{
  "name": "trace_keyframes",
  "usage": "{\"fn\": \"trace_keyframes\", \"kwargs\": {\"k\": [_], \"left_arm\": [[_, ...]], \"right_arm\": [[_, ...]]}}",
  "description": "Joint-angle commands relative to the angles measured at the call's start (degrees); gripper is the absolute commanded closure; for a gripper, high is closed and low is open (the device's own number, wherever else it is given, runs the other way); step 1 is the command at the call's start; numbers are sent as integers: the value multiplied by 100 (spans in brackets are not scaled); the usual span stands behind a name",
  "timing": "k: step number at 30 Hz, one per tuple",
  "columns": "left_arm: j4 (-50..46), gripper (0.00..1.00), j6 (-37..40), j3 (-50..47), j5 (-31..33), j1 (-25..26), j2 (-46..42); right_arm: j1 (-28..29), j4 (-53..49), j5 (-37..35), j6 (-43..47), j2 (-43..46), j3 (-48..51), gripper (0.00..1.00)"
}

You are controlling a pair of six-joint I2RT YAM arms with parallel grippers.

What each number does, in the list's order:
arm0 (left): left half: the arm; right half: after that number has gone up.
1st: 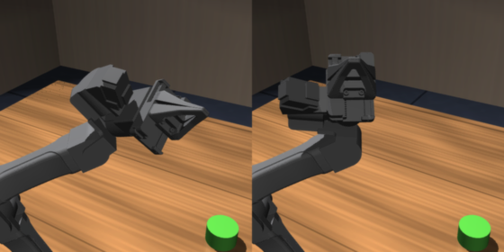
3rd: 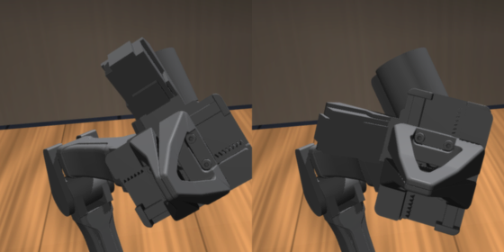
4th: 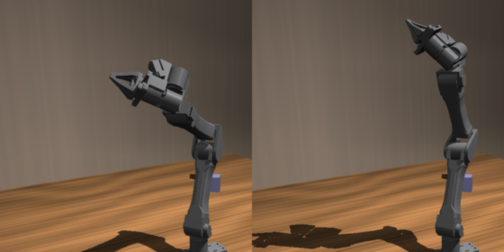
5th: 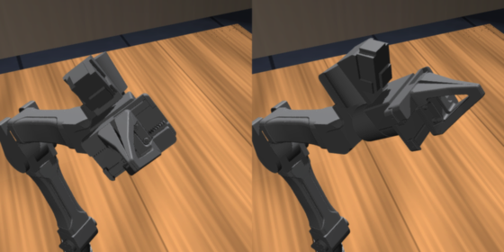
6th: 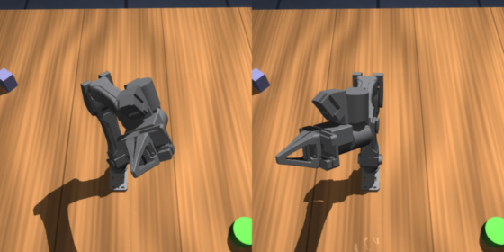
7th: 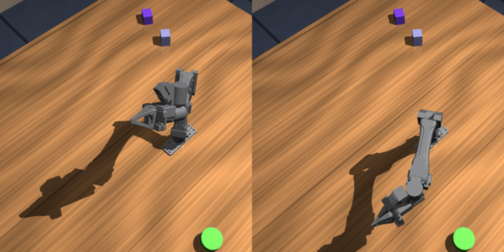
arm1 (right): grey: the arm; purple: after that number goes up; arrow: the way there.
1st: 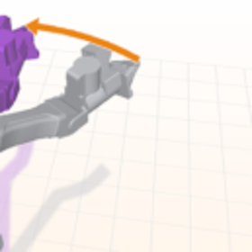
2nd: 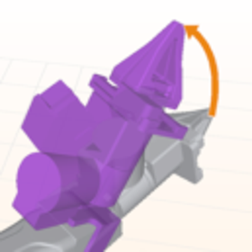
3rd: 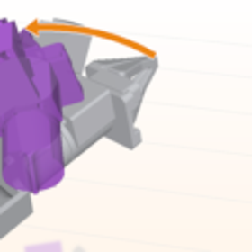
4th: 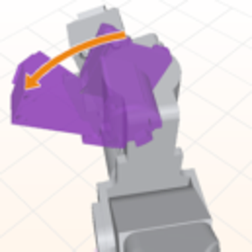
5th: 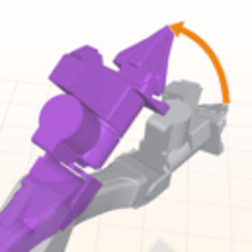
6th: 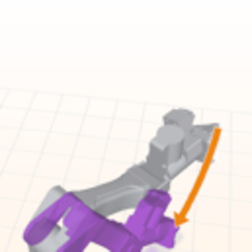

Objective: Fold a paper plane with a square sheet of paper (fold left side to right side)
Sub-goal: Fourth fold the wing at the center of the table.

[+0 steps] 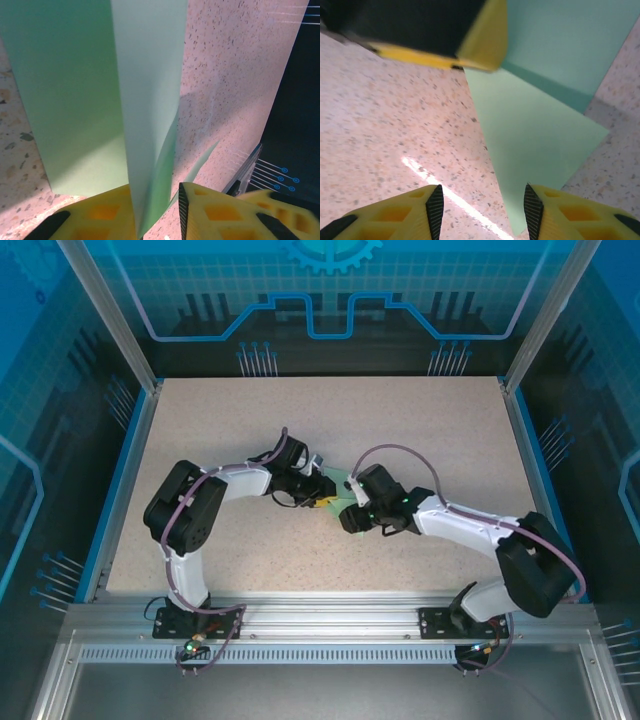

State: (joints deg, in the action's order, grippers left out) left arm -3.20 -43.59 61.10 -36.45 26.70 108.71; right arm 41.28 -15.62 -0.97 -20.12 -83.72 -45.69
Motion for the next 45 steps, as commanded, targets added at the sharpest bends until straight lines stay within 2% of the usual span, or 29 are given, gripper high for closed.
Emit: {"fn": "trace_keyframes", "kwargs": {"k": [1, 8, 20, 28, 35, 38, 41, 45], "left_arm": [[-187, 74, -123, 200, -20, 28, -215], [-308, 74, -141, 312, -20, 33, -217], [-436, 72, -88, 389, 49, 39, -235], [-649, 63, 67, 394, 180, -13, -372], [-858, 43, 232, 217, 212, -348, -887], [-1036, 38, 361, 65, 313, -558, -1201], [-1177, 39, 452, -146, 370, -726, -1393], [-1095, 47, 502, -330, 222, -682, -1241]], "right_arm": [[140, -66, -467, -168, -246, -96, 51], [238, -57, -622, -174, -654, -277, 53], [280, -152, -849, -196, -1031, -439, 67], [278, -205, -818, -170, -1081, -437, 81], [264, -173, -701, -175, -1137, -397, 87], [225, -56, -512, -207, -1099, -320, 89], [143, 109, -219, -251, -1024, -230, 90], [-14, 295, 167, -283, -977, -138, 90]]}}
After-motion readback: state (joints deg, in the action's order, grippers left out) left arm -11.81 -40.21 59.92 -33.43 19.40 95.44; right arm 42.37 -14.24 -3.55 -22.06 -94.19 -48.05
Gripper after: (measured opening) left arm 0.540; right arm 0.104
